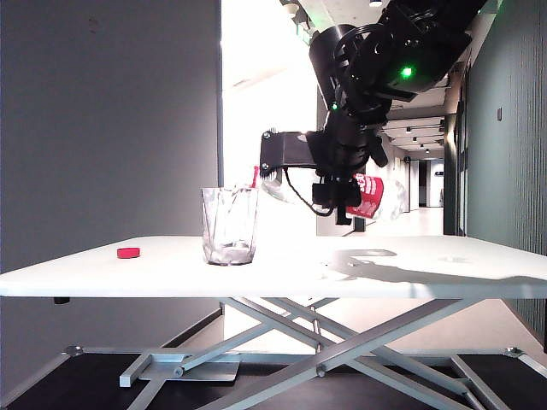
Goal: Pick up the mineral water bottle on the table and pour water into the mug until it's half full.
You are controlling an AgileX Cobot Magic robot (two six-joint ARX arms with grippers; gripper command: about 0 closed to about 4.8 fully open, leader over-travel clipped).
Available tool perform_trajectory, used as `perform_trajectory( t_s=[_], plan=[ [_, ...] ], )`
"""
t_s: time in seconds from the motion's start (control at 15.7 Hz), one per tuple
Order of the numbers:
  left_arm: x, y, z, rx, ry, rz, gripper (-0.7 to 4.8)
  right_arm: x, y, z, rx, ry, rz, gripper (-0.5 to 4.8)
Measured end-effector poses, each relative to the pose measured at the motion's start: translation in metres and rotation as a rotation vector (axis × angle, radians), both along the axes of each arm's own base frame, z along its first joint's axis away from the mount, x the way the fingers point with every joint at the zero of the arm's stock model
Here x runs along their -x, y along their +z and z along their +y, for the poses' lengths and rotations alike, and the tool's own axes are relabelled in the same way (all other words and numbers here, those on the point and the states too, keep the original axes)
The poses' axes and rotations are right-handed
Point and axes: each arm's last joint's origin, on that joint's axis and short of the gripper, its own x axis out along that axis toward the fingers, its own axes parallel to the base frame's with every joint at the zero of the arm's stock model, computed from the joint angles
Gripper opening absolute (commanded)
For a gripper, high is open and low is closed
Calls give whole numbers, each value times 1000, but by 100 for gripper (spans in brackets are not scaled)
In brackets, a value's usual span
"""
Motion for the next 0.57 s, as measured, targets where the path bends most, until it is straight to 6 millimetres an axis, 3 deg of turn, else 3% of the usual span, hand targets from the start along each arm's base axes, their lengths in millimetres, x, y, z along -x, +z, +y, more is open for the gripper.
perform_trajectory(
  t_s=[0.57],
  plan=[
    [0,-1,0,-1,0,7,-4,-5,12,1,63,-21,-50,209]
  ],
)
